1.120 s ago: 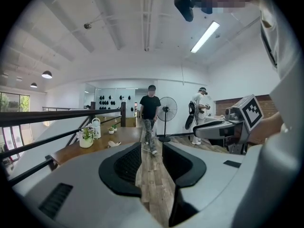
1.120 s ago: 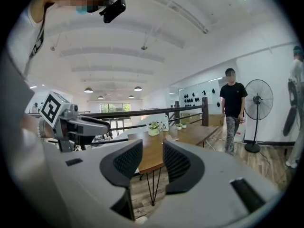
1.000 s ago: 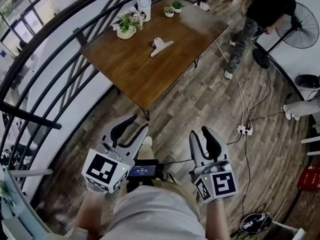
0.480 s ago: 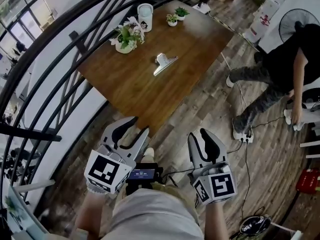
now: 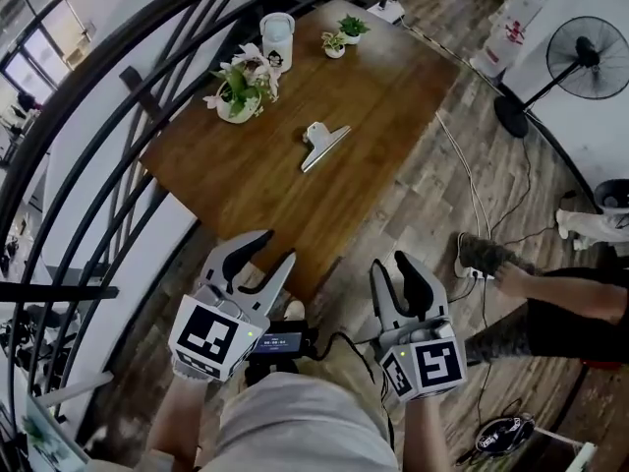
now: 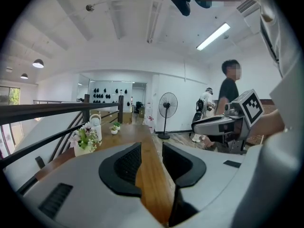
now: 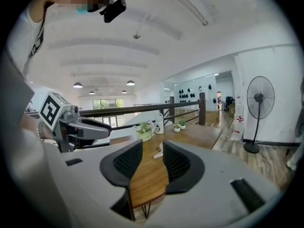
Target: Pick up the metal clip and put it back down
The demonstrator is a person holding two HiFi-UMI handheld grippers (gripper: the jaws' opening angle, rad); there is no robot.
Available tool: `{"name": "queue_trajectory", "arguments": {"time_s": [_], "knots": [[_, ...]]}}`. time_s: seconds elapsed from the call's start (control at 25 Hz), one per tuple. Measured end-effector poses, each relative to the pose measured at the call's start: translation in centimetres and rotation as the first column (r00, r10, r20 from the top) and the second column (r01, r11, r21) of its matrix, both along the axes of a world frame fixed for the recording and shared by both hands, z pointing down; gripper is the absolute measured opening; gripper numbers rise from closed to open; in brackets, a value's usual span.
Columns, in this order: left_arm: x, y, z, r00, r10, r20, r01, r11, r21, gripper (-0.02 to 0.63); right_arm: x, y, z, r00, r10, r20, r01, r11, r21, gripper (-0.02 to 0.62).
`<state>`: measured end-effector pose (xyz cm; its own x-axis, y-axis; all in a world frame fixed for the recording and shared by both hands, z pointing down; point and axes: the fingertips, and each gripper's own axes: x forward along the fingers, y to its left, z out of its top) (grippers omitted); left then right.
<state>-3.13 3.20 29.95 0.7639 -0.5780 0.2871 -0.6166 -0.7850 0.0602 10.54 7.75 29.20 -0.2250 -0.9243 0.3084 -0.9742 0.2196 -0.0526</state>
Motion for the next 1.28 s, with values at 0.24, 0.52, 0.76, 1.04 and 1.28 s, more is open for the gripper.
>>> {"name": "queue_trajectory", "arguments": {"time_s": [0.24, 0.52, 0.76, 1.04, 1.28], "knots": [[-0.5, -0.9, 0.6, 1.0, 0.017, -0.002, -0.017, 1.0, -0.007, 0.143, -0.8, -0.8, 0.4, 1.0, 0.002, -0.005, -0.002, 1.0, -0.013, 0.144], [-0.6, -1.7, 0.8, 1.0, 0.015, -0.008, -0.015, 1.0, -0.016, 0.143, -1.0, -1.3, 0.1, 1.0, 0.002, -0.028, -0.003, 1.0, -0.008, 0.144], [-0.2, -2.0, 1.1, 1.0, 0.012, 0.005, -0.012, 1.0, -0.019, 0.143, -0.2, -1.3, 0.8, 1.0, 0.013, -0.011, -0.013, 1.0, -0.017, 0.144], [0.5, -3.6, 1.9, 1.0, -0.014, 0.024, 0.015, 0.999, -0.03, 0.143, 0.9, -3.3, 2.0, 1.0, -0.012, -0.003, 0.011, 0.999, -0.037, 0.144], [1.2, -5.3, 3.1, 0.999, -0.039, 0.036, 0.041, 0.998, -0.055, 0.143, 1.7, -5.8, 3.2, 0.999, -0.053, 0.0, 0.053, 0.997, -0.061, 0.144]]}}
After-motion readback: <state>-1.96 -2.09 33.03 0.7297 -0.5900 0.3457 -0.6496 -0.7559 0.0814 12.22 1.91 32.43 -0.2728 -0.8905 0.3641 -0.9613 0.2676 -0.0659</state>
